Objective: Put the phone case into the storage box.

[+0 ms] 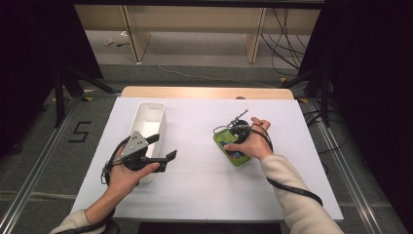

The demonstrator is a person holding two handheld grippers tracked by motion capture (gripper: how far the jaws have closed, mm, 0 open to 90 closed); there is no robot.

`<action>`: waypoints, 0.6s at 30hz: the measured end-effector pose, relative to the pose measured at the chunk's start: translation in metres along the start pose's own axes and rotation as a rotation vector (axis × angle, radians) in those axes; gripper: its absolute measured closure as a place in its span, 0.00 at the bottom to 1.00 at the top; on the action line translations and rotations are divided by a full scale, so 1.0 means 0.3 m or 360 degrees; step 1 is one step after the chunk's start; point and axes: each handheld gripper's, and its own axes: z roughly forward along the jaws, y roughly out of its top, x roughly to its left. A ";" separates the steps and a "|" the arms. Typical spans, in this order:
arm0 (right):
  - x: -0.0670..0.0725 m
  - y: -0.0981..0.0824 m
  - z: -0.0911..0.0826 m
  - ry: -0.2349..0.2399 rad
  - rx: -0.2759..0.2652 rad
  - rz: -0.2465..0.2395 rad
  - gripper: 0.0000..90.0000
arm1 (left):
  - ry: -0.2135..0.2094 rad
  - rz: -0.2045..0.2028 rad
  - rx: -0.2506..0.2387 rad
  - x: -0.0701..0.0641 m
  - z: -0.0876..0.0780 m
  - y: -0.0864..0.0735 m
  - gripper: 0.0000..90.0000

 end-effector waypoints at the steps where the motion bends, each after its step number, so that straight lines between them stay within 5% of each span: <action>1: 0.000 0.000 0.000 0.0000 0.0000 0.0000 0.00 | -0.0002 0.0000 0.0001 0.000 0.000 0.000 0.17; 18: 0.023 0.036 0.028 -0.0015 0.0134 -0.0030 0.01 | -0.0007 0.0000 0.0002 -0.002 0.001 -0.001 0.17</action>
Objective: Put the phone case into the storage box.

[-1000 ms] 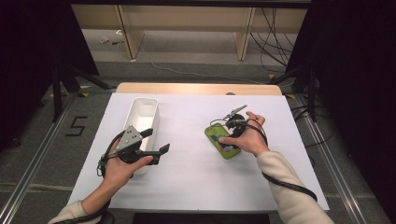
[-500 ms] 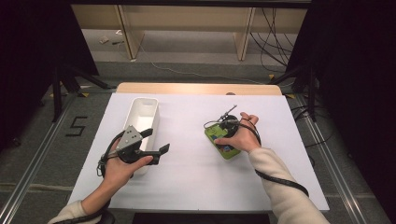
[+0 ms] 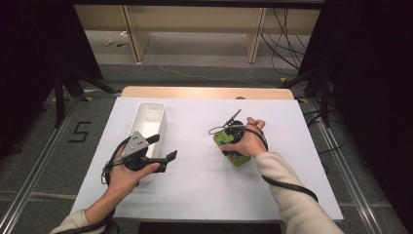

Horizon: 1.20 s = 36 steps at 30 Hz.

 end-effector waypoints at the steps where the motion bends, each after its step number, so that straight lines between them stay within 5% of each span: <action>1: 0.001 0.001 0.003 -0.0001 0.0000 0.0003 0.01 | 0.0000 0.0000 0.0000 0.000 0.000 0.000 0.17; 36: -0.008 0.021 0.045 0.0042 0.0223 0.0111 0.07 | -0.0007 0.0004 -0.0001 0.001 0.002 -0.001 0.17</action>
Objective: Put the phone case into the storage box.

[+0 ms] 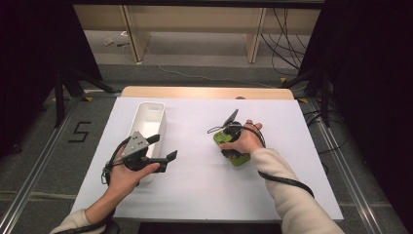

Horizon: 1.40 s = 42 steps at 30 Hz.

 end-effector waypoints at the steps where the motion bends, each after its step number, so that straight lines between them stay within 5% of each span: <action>1: 0.002 0.002 -0.001 0.0001 0.0007 0.0009 0.07 | 0.0000 0.0000 0.0000 0.000 0.000 0.000 0.17; 42: 0.004 0.013 -0.007 0.0044 0.0058 0.0071 0.17 | -0.0002 0.0001 -0.0002 -0.001 0.001 0.000 0.17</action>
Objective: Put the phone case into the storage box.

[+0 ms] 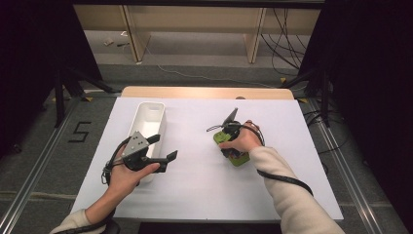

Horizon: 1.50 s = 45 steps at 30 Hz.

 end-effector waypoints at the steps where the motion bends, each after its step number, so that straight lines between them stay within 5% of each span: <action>1: 0.000 0.000 0.000 -0.0002 0.0003 0.0001 0.17 | 0.0000 0.0000 0.0000 0.000 0.000 0.000 0.17; 22: 0.000 -0.005 -0.003 -0.0007 -0.0011 0.0052 0.18 | -0.0003 0.0001 0.0001 0.000 0.000 0.001 0.17; 45: -0.009 -0.041 -0.063 0.0018 -0.0248 0.0004 0.18 | -0.0003 -0.0003 0.0002 -0.002 0.001 0.000 0.17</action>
